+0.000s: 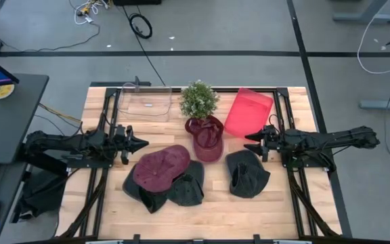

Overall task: Pick & Place hat
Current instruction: Put the right red cap into the transparent bin

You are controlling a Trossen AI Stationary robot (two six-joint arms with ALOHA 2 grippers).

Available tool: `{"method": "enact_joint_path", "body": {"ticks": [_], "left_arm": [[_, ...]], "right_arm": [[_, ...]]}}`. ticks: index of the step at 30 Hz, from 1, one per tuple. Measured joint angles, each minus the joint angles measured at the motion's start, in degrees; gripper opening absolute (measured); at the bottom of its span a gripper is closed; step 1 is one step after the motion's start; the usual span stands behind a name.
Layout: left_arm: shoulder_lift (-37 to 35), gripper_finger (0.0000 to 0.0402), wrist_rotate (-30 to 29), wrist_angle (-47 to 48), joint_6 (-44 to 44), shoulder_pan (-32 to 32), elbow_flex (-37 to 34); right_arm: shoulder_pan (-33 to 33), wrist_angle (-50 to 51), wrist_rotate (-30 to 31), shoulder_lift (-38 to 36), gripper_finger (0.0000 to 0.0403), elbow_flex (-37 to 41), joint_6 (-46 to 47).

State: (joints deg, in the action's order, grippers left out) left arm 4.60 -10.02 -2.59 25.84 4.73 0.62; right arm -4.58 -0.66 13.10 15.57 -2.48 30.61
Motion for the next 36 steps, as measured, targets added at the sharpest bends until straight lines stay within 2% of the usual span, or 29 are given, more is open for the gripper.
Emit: {"method": "enact_joint_path", "body": {"ticks": [6, 13, 22, 31, 36], "left_arm": [[0.26, 0.0009, -0.21, -0.37, -1.59, 0.0, -0.02], [0.29, 0.001, -0.86, -6.41, -4.37, -0.38, 1.62], [2.87, 0.001, -0.85, -3.34, -13.29, -0.81, 17.73], [15.95, 0.001, -0.87, 9.36, -13.47, -0.81, 35.07], [23.26, 0.001, 0.79, 18.36, -9.29, -0.81, 44.73]], "right_arm": [[-0.02, -7.6, 0.01, 5.19, 0.0279, -1.85, -5.05], [-0.02, -3.37, 1.06, 13.21, 0.0279, -15.56, -16.38], [-0.02, 4.01, 1.05, 26.61, 0.0279, -30.42, -25.52], [-0.74, 15.83, 1.04, 40.14, 0.0279, -43.97, -31.1], [-2.03, 23.34, -0.85, 44.8, 0.0279, -53.12, -29.53]]}}
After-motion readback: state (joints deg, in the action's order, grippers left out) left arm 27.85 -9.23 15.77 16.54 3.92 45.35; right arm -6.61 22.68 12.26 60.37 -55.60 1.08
